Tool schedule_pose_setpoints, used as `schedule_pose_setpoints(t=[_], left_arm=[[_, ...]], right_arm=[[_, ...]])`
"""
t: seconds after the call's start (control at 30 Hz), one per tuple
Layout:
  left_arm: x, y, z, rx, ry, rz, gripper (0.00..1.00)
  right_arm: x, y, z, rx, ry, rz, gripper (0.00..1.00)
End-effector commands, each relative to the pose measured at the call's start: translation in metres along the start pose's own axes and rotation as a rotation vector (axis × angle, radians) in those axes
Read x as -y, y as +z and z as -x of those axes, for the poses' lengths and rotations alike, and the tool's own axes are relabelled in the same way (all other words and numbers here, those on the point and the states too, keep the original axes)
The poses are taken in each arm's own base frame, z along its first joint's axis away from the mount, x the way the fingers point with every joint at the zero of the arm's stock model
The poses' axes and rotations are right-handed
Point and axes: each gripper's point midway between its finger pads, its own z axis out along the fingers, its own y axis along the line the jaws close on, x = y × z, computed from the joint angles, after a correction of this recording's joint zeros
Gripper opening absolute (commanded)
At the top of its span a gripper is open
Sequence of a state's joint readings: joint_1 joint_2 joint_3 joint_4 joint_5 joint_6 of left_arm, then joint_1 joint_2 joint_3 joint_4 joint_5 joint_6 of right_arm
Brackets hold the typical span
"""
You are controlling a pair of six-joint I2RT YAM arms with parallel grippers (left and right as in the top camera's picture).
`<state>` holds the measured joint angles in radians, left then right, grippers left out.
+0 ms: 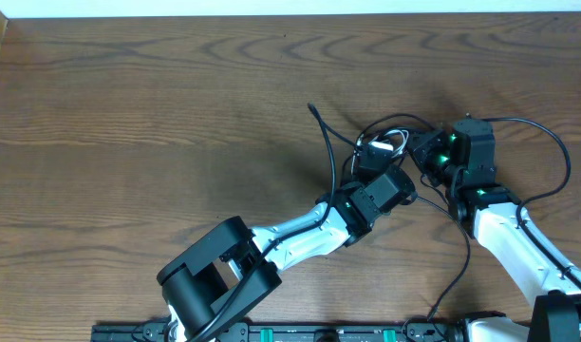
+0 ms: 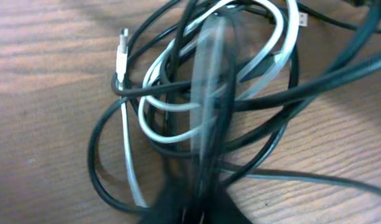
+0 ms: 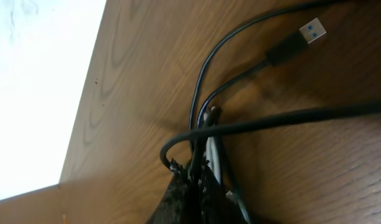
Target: Untangle cables
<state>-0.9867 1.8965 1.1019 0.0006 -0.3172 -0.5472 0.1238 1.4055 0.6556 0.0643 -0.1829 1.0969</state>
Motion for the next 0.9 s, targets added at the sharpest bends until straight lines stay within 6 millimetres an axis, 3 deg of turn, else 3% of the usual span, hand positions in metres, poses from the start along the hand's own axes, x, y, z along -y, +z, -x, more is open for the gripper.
schedule_pose_setpoints(t=[0.0,0.1,0.3,0.47,0.57,0.63,0.73,0.87], left_arm=[[-0.014,-0.001,0.014,0.020,-0.020,0.036,0.08],[-0.031,-0.013,0.025,0.008,-0.037,0.065,0.07],[-0.064,-0.076,0.066,0.020,-0.009,0.049,0.08],[-0.103,-0.139,0.115,0.159,-0.117,0.051,0.08],[-0.127,-0.166,0.137,0.239,-0.179,0.064,0.07],[-0.136,-0.174,0.143,0.260,-0.223,0.060,0.08],[-0.131,-0.173,0.143,0.226,-0.239,-0.031,0.08],[-0.141,-0.168,0.141,0.199,-0.257,-0.035,0.07]], right_arm=[[-0.002,0.000,0.003,0.006,-0.069,-0.011,0.01],[0.004,0.000,0.000,-0.006,-0.091,-0.034,0.02],[0.015,-0.001,0.007,0.024,-0.293,-0.095,0.02],[0.075,-0.019,0.034,0.168,-0.351,-0.424,0.01],[0.103,-0.038,0.047,0.240,-0.369,-0.596,0.01],[0.111,-0.042,0.050,0.239,-0.361,-0.628,0.01],[0.108,-0.038,0.044,0.177,-0.387,-0.589,0.01],[0.124,-0.050,0.057,0.200,-0.355,-0.659,0.01]])
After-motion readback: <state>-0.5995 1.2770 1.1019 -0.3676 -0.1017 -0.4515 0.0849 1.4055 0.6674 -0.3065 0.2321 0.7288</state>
